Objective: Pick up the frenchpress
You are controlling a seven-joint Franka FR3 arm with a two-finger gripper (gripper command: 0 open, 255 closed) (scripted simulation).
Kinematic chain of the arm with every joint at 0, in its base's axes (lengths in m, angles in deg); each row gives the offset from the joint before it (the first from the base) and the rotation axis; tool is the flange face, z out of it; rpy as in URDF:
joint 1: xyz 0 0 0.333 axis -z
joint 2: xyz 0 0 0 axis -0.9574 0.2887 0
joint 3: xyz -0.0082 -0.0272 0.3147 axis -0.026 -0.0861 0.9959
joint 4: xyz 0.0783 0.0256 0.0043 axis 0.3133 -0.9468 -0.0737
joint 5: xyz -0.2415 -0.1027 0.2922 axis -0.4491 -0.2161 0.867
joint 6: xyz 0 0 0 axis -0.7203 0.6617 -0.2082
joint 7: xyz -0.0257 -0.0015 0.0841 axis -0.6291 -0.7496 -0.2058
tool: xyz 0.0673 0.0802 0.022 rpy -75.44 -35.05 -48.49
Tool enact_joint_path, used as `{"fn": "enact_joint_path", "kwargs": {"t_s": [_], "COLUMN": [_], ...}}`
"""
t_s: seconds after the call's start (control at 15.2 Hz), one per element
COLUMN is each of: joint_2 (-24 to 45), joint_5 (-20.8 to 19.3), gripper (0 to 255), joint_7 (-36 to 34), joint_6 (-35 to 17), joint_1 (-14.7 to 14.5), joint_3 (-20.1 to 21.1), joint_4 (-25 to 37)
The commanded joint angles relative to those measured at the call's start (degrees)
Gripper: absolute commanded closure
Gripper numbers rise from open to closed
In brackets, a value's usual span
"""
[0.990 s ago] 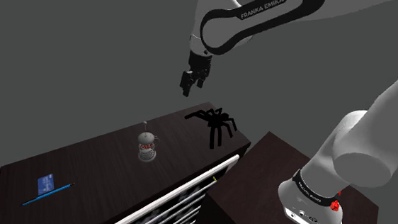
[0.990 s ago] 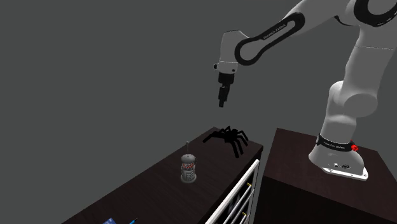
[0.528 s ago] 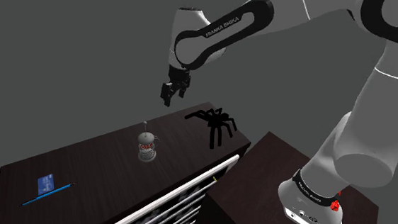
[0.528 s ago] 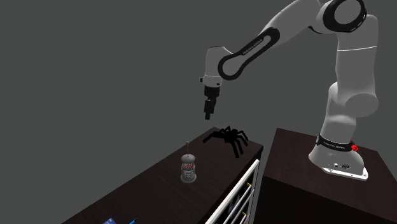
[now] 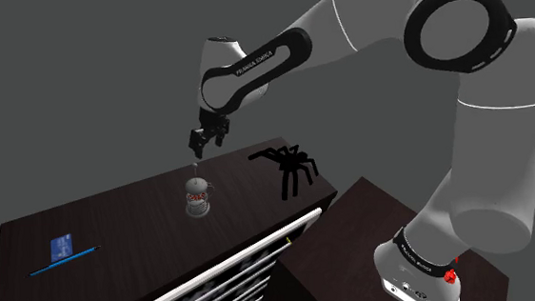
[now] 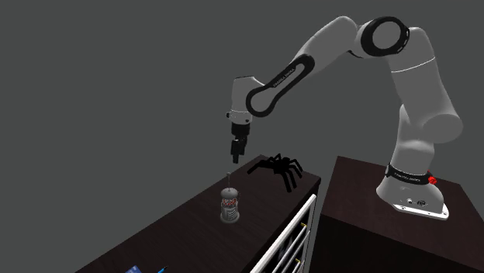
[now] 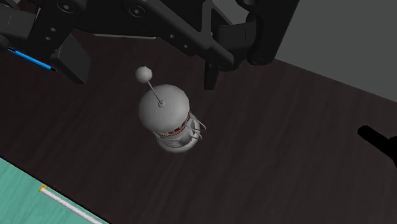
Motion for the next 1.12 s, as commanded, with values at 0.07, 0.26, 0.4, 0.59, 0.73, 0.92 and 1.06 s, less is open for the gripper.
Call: {"fn": "enact_joint_path", "kwargs": {"t_s": [0.07, 0.26, 0.4, 0.59, 0.73, 0.92, 1.06], "joint_2": [7.06, 11.95, 13.01, 14.66, 16.13, 16.05, 16.04], "joint_5": [-0.13, -0.22, -0.28, -0.37, -0.45, -0.45, -0.45], "gripper": [0, 0, 0, 0, 0, 255, 255], "joint_7": [-0.26, -0.47, -0.38, -0.24, -0.12, -0.16, -0.15], "joint_6": [-0.37, 0.12, -0.84, -2.25, -3.41, -3.33, -3.33], "joint_1": [-1.04, -1.88, -1.95, -2.05, -2.14, -2.16, -2.15], "joint_3": [0.34, 0.56, 0.50, 0.39, 0.30, 0.31, 0.31], "joint_4": [6.48, 11.72, 11.80, 12.04, 12.33, 12.33, 12.32]}}
